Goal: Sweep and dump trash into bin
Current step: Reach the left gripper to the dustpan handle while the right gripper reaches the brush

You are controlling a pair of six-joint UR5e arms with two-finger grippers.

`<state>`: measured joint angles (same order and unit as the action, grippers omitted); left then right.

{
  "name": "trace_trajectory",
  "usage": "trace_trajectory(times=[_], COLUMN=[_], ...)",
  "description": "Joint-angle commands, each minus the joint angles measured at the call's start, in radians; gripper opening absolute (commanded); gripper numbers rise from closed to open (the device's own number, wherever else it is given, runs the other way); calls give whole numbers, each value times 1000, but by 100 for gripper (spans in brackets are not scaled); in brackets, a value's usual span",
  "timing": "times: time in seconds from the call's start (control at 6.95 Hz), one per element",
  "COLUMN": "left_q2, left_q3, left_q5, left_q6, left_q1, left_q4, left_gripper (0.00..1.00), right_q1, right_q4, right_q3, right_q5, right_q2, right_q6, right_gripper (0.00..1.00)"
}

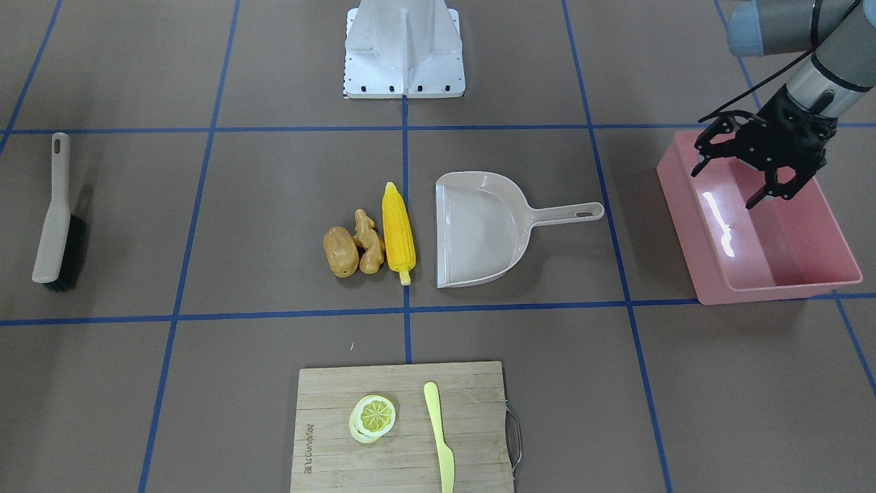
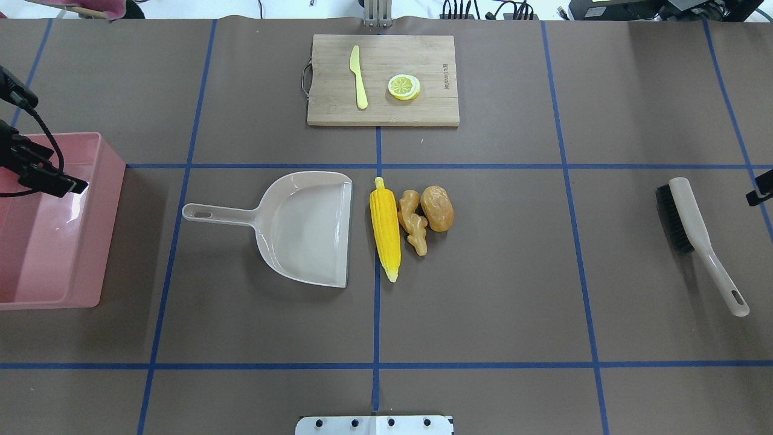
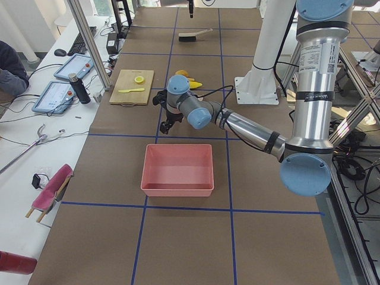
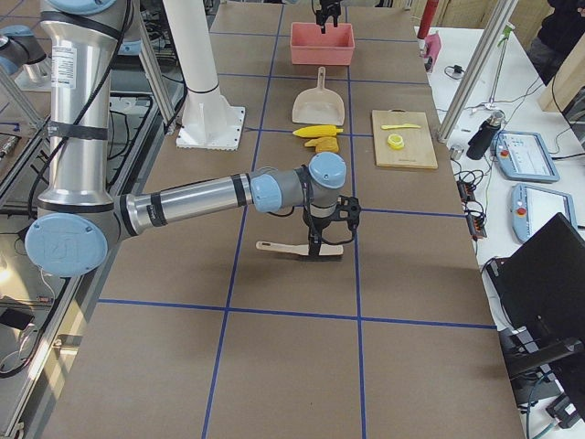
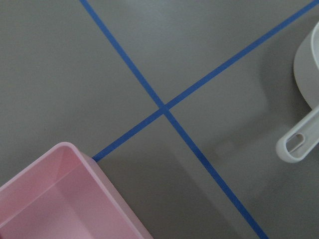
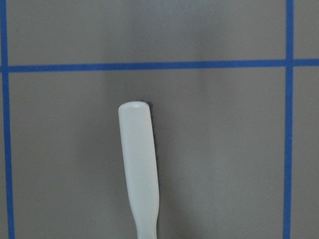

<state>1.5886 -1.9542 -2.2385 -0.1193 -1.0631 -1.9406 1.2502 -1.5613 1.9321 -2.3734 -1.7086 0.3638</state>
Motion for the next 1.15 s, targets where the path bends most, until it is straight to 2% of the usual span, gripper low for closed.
trace_trajectory(times=[0.0,0.14,0.58,0.72,0.86,1.01], left_q2=[29,31,34,34,27,25], left_q3=[3,-15,-24,-29,-41,-38], left_q5=[25,22,36,106,131,128], left_q6=[399,654,600,548,547,550], left_q1=[43,26,17,22,23,44], left_q4=[97,220,241,227,207,110], left_gripper=[98,98,98,98,98,98], right_q1=[-73,-116,-201,-204,-209,-215], right_q4=[85,96,113,121,131,133], right_q3=[63,64,39,19,-14,-42], right_q5=[-7,-6,5,6,6,6], right_q2=[-121,-135,-135,-131,-123,-108], right_q6=[30,70,144,144,145,144], right_gripper=[100,100,100,100,100,100])
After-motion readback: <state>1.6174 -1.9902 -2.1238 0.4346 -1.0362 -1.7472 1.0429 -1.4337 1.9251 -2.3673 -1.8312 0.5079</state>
